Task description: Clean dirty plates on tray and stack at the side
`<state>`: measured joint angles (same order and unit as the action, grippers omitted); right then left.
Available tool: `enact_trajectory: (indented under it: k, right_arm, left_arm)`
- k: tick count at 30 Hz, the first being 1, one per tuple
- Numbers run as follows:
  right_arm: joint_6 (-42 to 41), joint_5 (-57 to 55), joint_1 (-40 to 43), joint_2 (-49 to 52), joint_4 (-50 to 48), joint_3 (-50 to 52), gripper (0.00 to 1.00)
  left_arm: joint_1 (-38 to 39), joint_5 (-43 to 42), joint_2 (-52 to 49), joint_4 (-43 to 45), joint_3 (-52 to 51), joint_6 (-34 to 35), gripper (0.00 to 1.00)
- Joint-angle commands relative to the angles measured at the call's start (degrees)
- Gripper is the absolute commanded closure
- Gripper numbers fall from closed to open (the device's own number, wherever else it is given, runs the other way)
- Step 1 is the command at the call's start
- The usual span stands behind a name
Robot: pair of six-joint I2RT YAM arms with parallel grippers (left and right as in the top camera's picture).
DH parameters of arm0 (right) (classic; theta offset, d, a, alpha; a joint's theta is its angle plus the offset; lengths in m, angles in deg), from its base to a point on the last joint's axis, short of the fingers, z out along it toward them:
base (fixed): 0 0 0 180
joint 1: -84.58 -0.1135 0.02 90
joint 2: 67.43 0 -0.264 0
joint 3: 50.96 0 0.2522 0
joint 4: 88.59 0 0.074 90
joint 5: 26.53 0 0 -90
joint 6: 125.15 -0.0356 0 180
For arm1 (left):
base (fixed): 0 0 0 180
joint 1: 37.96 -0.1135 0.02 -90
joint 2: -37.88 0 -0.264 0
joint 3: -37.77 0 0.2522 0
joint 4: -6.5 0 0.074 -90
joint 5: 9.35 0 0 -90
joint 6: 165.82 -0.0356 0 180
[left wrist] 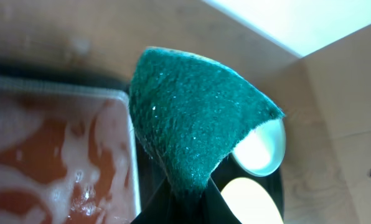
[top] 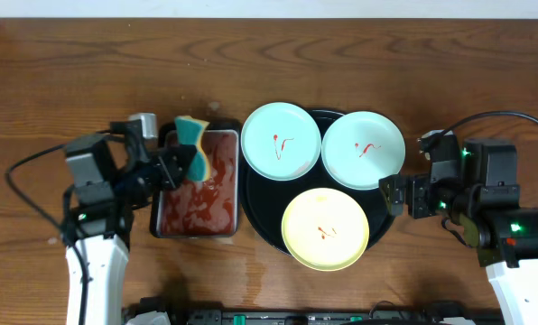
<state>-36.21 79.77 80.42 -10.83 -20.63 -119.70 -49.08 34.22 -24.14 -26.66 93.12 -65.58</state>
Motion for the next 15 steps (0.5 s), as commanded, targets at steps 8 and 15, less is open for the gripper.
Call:
enact_trajectory:
  k: [8,15]
  right_arm:
    - [-2.1,7.0,0.4,7.6,0.2,5.5,0.20]
    - [-2.1,9.3,0.3,15.3,0.0,7.5,0.43]
  left_arm:
    - [14.4,27.9,-10.6,-6.9,0.1,1.0,0.93]
    - [18.3,35.8,-12.1,-15.7,5.1,1.0,0.93]
